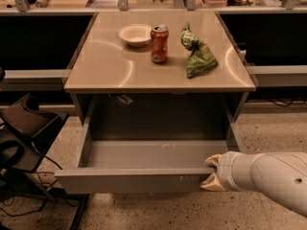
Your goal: Open top drawer
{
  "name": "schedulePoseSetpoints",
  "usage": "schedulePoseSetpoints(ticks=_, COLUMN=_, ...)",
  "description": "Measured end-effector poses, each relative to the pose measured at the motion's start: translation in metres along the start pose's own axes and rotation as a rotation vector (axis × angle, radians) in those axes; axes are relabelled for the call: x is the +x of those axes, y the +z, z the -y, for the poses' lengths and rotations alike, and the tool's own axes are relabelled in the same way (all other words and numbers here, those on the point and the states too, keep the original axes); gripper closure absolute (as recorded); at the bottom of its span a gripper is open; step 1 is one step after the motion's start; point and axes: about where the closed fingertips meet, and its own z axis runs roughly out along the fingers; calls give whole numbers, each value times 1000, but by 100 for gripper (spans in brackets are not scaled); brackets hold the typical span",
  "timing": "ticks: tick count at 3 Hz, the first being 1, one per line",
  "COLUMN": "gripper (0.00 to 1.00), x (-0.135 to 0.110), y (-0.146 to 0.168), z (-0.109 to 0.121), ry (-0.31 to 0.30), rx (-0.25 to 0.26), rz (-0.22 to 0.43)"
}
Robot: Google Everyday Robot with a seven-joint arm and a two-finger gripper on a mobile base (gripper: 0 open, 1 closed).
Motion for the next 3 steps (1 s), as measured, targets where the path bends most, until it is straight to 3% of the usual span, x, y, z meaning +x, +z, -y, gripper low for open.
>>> schedulePoseSetpoints(ticks=2, gripper=100, x=0, y=-3, z=-4, ry=-1, rx=1, rz=4)
schedulePoseSetpoints(ticks=3, gripper=81, x=0, y=-4, z=-3, ry=-1, rx=1, rz=4)
